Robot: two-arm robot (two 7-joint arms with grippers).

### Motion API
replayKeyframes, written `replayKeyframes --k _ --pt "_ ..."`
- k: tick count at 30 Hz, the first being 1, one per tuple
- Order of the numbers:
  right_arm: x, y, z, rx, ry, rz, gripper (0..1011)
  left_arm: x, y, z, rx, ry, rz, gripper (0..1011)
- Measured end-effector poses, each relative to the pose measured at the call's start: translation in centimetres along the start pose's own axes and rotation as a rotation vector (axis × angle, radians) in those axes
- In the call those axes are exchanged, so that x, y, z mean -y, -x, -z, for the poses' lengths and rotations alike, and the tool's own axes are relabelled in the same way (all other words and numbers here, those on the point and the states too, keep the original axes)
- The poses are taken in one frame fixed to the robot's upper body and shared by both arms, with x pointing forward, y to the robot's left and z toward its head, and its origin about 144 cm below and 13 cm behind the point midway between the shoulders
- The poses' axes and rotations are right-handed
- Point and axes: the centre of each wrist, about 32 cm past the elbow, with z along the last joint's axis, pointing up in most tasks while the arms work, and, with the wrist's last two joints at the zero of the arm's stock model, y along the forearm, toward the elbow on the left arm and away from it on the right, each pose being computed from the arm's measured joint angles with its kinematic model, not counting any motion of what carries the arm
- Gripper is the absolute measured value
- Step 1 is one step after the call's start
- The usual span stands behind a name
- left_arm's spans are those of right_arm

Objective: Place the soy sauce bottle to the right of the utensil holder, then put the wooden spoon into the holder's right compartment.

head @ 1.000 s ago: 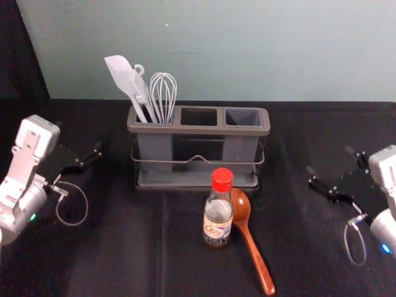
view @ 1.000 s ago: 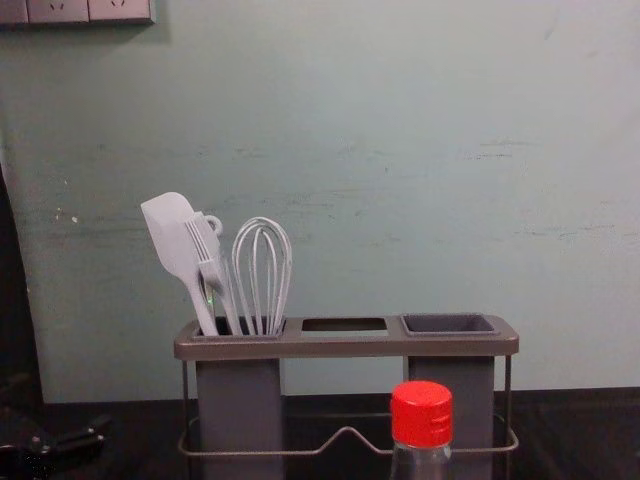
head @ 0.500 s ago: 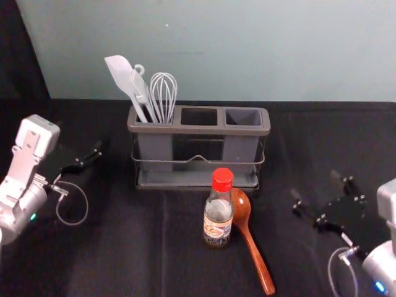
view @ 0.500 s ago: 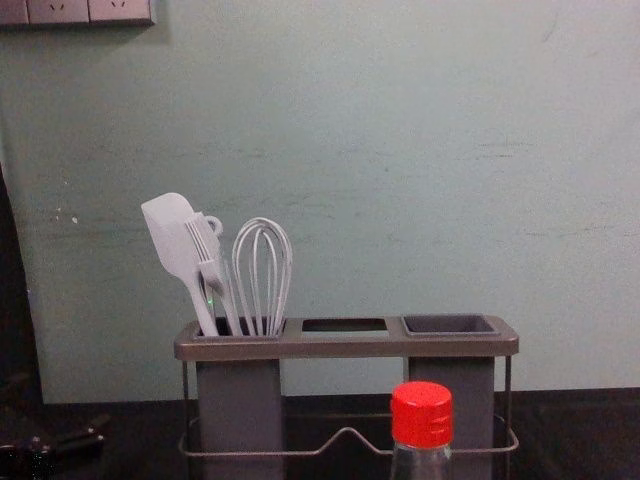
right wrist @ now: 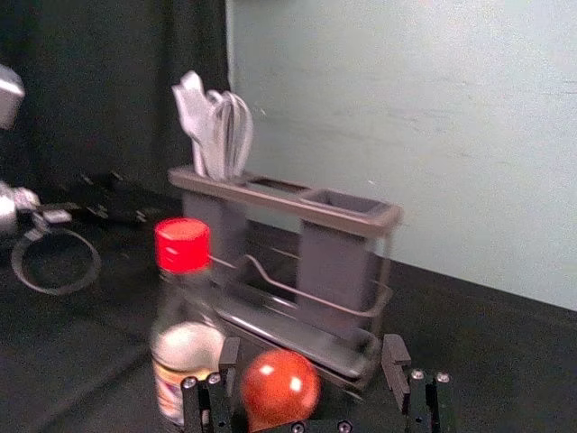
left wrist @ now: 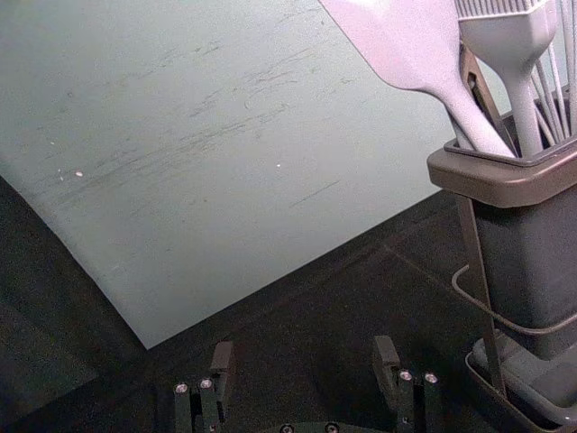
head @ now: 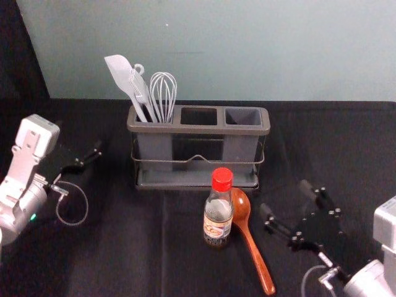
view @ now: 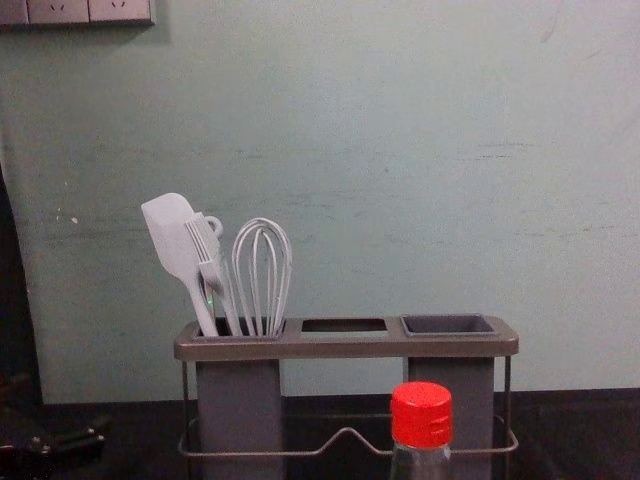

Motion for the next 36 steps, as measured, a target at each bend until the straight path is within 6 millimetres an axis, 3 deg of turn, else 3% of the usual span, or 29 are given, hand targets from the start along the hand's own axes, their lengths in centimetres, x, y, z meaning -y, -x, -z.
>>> replayKeyframes --k 9,26,36 --pt "-1.7 1.8 -0.3 -0.082 -0.058 -0.078 1000 0.0 0.0 0.0 0.0 0.0 0.0 1000" --pt "-6.4 2.3 -1.0 -0.089 -0.066 -0.16 1000 0.0 0.0 0.0 0.0 0.0 0.0 1000" --pt "-7.7 2.6 -1.4 -0.068 -0.072 -0.182 985 0.0 0.0 0.0 0.0 0.0 0.0 1000"
